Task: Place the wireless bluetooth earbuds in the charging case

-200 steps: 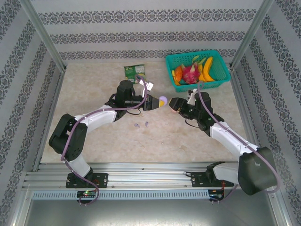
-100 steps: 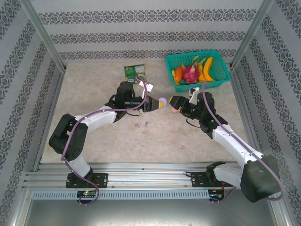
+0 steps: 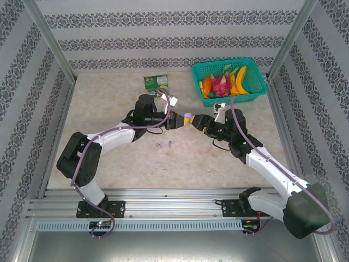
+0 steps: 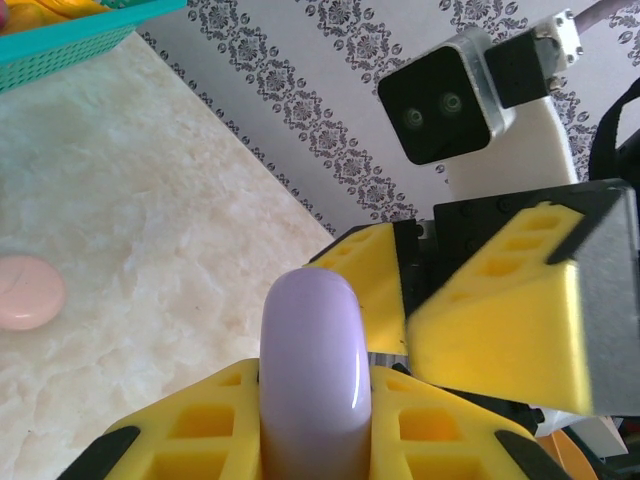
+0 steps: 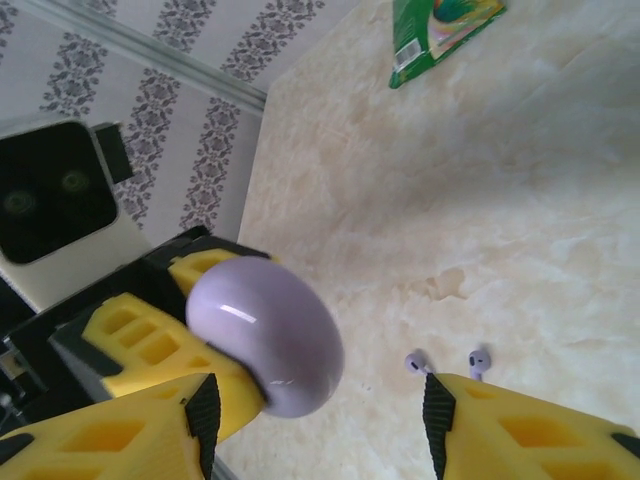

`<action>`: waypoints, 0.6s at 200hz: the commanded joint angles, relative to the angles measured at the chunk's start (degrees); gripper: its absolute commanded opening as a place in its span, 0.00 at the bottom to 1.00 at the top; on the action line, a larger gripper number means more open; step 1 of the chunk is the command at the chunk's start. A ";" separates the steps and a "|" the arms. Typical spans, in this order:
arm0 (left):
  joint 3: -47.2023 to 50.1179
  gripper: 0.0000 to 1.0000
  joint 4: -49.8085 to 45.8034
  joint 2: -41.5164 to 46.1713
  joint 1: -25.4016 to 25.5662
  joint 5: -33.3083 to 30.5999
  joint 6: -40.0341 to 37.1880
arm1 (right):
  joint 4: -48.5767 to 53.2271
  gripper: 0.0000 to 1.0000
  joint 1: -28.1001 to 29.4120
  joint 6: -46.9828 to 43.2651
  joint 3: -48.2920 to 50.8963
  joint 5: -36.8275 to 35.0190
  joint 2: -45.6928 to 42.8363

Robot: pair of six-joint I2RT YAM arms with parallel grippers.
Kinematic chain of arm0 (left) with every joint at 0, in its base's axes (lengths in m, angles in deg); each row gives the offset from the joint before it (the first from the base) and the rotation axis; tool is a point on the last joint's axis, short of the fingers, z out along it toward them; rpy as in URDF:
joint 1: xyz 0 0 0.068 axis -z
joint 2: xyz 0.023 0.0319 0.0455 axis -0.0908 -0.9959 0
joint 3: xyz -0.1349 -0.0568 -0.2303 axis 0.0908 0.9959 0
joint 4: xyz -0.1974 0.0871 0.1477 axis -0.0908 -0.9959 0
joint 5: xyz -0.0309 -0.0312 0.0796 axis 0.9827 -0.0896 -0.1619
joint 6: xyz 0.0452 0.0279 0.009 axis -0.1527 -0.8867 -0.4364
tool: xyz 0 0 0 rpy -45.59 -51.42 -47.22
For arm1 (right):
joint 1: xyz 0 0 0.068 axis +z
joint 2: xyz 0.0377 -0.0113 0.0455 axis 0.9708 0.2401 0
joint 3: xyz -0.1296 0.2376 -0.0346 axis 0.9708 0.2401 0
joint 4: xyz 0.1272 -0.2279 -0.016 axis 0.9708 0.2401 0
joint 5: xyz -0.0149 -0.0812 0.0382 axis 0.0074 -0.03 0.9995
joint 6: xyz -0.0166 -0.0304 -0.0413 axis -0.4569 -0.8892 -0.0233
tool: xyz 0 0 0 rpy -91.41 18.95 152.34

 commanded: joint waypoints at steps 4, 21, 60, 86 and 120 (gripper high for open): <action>-0.77 0.00 2.61 1.74 0.19 1.47 0.34 | -1.36 0.58 -1.38 -0.90 0.22 -1.92 2.53; -0.32 0.00 3.04 2.38 0.27 1.37 0.66 | -1.64 0.57 -2.59 -1.34 -0.30 -1.10 4.66; 0.03 0.00 3.78 2.91 0.41 1.52 1.12 | -2.31 0.57 -3.41 -1.93 -0.40 -0.71 7.13; 0.04 0.00 3.85 2.74 0.46 1.64 1.03 | -2.68 0.57 -3.49 -1.67 -0.57 -0.56 7.51; 0.15 0.00 3.41 2.41 0.46 0.97 0.65 | -2.59 0.57 -3.62 -1.67 -0.74 -0.12 6.84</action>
